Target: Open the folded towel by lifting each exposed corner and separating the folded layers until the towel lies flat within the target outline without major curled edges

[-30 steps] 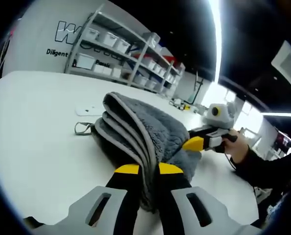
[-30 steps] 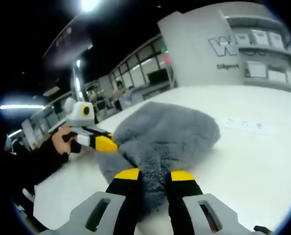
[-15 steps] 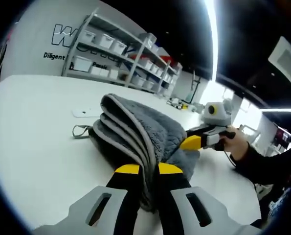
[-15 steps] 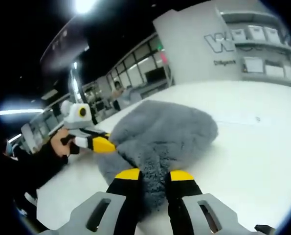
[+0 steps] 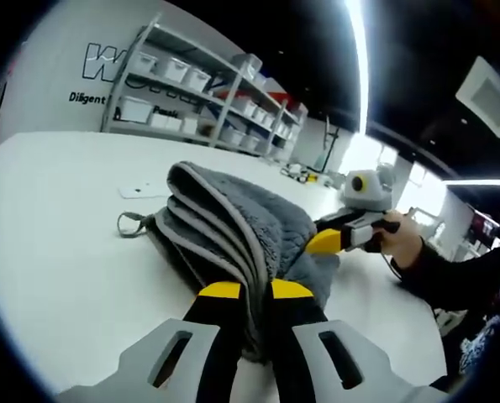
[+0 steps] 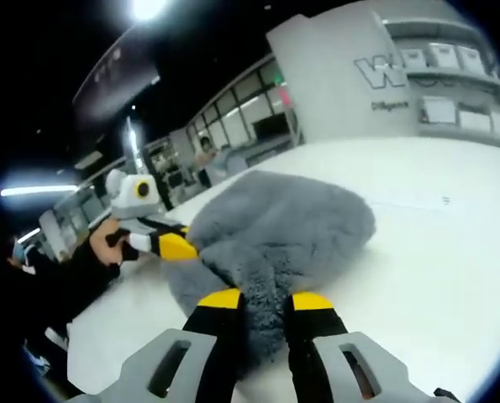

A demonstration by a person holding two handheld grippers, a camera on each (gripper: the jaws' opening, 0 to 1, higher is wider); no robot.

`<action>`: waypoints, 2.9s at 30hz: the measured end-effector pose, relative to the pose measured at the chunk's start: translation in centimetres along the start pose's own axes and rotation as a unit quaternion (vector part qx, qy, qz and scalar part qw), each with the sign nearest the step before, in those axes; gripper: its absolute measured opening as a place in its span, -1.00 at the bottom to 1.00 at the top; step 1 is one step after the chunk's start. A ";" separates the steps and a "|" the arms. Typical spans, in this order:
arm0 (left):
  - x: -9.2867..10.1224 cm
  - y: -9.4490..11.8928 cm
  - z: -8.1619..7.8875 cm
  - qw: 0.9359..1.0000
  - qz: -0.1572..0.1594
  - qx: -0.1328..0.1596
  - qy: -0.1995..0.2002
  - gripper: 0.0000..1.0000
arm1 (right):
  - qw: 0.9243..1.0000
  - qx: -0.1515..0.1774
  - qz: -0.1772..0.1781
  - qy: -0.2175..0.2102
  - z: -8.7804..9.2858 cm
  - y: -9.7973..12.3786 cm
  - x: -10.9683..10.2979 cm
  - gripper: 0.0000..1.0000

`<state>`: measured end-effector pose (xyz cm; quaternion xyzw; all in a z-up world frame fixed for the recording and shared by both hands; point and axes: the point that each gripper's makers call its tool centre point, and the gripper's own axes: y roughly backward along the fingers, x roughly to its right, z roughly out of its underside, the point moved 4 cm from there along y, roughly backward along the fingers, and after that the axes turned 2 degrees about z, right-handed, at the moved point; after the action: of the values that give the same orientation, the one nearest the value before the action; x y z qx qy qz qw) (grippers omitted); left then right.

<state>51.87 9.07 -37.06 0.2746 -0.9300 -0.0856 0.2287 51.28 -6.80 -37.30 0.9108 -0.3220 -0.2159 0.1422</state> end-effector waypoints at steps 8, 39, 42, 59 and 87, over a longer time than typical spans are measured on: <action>0.6 0.2 0.3 1.000 -0.001 -0.004 -0.003 -0.85 | 1.000 0.000 -0.002 -0.004 0.3 0.5 -0.4 -0.72; 3.2 1.9 2.0 0.999 0.008 -0.020 -0.027 -0.84 | 0.999 -0.019 -0.013 0.028 1.9 2.2 -2.8 -0.70; 3.5 2.1 2.2 0.999 0.008 -0.021 -0.030 -0.83 | 1.000 -0.019 -0.018 0.016 2.0 2.2 -2.8 -0.70; 4.4 3.0 3.0 0.999 0.013 -0.017 -0.040 -0.83 | 0.999 -0.017 -0.023 0.038 2.8 2.7 -3.9 -0.67; 6.1 4.3 4.1 0.998 0.014 -0.021 -0.059 -0.83 | 0.998 -0.018 -0.031 0.049 3.8 3.8 -5.7 -0.69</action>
<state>43.42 9.44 -37.11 0.2511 -0.9438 -0.1177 0.1799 43.43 -6.40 -37.36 0.9270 -0.2826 -0.1809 0.1674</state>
